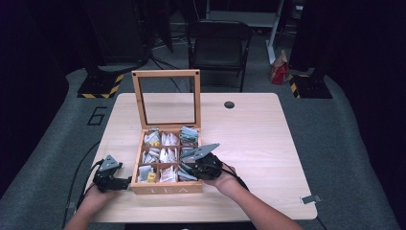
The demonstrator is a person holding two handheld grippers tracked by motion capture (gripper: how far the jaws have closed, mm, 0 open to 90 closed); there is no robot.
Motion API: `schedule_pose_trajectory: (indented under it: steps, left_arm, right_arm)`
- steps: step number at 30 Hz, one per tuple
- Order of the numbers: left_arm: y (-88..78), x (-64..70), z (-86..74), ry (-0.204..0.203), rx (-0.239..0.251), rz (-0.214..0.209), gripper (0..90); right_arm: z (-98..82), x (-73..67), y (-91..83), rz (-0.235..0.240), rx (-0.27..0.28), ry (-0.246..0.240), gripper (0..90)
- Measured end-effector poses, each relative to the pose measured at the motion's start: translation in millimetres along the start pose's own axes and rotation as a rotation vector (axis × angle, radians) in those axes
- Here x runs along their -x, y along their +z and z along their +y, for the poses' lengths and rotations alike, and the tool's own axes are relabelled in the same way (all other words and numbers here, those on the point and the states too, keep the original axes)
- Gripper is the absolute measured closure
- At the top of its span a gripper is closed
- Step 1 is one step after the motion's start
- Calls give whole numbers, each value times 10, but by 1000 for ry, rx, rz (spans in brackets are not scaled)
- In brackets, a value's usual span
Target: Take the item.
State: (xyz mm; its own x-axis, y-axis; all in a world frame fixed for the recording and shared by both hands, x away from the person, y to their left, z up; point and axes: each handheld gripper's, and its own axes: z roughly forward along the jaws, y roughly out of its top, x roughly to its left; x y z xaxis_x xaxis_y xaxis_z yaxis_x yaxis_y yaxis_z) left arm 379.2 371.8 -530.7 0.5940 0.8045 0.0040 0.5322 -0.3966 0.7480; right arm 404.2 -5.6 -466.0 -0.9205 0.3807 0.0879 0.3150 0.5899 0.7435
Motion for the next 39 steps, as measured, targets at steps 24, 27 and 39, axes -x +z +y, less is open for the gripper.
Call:
schedule_pose_trajectory:
  steps: [24,27,39]
  left_arm:
    - [0,0,0,0,0,0,150]
    - [0,0,0,0,0,0,150]
    - [1,1,0,-1,1,0,150]
  right_arm:
    - [28,-11,-23,12,3,-4,897]
    - [66,-14,-69,13,13,-10,897]
    - [258,-12,-373,21,76,4,897]
